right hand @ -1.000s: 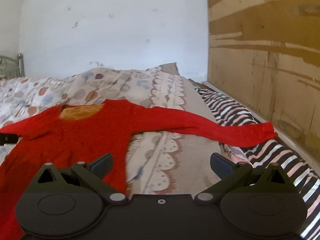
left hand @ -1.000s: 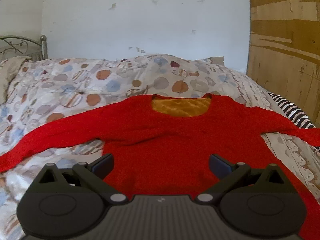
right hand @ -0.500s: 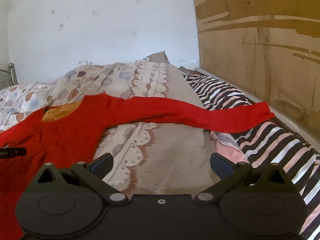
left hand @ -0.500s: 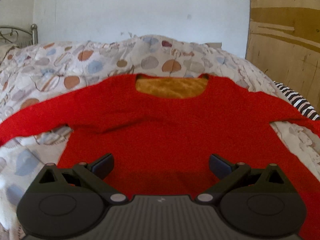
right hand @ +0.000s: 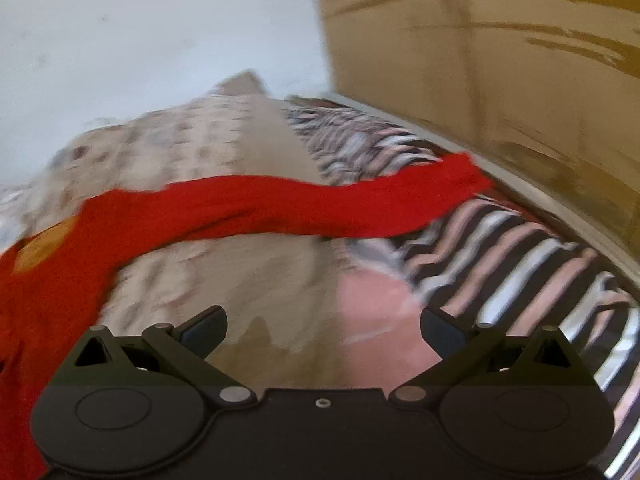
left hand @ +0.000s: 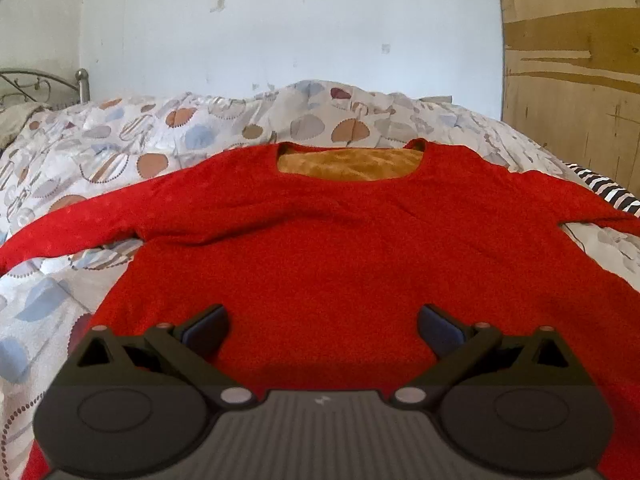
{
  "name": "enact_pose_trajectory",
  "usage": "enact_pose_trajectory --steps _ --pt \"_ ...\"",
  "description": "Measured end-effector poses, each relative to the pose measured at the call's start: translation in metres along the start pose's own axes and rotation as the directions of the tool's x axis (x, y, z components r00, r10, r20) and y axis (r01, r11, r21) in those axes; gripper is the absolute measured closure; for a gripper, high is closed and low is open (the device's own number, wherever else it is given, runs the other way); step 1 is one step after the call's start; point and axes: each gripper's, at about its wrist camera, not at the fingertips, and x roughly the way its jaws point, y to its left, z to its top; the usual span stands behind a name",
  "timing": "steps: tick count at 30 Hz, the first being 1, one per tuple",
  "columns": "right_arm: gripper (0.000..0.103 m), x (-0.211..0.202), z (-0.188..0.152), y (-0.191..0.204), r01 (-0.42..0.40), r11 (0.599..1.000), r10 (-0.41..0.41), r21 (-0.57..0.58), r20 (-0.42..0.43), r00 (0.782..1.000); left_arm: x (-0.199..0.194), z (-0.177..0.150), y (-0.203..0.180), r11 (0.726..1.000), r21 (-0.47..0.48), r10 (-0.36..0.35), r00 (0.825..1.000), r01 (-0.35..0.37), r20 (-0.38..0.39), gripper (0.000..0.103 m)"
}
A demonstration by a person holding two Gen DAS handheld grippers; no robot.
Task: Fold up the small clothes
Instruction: 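Move the right tool toward the sweater sleeve cuff beside the striped sheet, then grasp the sleeve cuff with the right gripper and fold it across the sweater body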
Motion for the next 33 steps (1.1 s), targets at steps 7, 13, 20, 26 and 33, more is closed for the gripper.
enact_pose_trajectory --steps 7,13,20,26,33 --pt "0.005 0.05 0.045 -0.044 0.067 0.985 -0.079 0.161 0.068 0.995 0.0 -0.001 -0.001 1.0 0.005 0.005 1.0 -0.005 0.0 0.001" --pt "0.037 0.098 0.074 -0.075 0.158 0.922 -0.187 0.353 0.049 0.981 0.0 -0.001 -0.002 1.0 0.012 0.008 1.0 -0.008 0.003 0.001" --pt "0.081 0.119 0.084 -0.083 0.276 0.877 -0.316 0.394 0.038 0.948 0.0 -0.001 -0.001 1.0 0.015 0.01 1.0 -0.01 0.004 0.001" --pt "0.097 0.106 0.087 -0.066 0.277 0.902 -0.34 0.331 0.152 0.928 0.0 -0.001 -0.002 1.0 0.016 0.011 1.0 -0.011 0.003 0.001" --pt "0.097 0.055 0.132 -0.014 0.174 0.964 -0.236 0.202 0.338 0.911 0.0 -0.001 -0.002 1.0 0.014 0.009 1.0 -0.009 0.001 0.001"
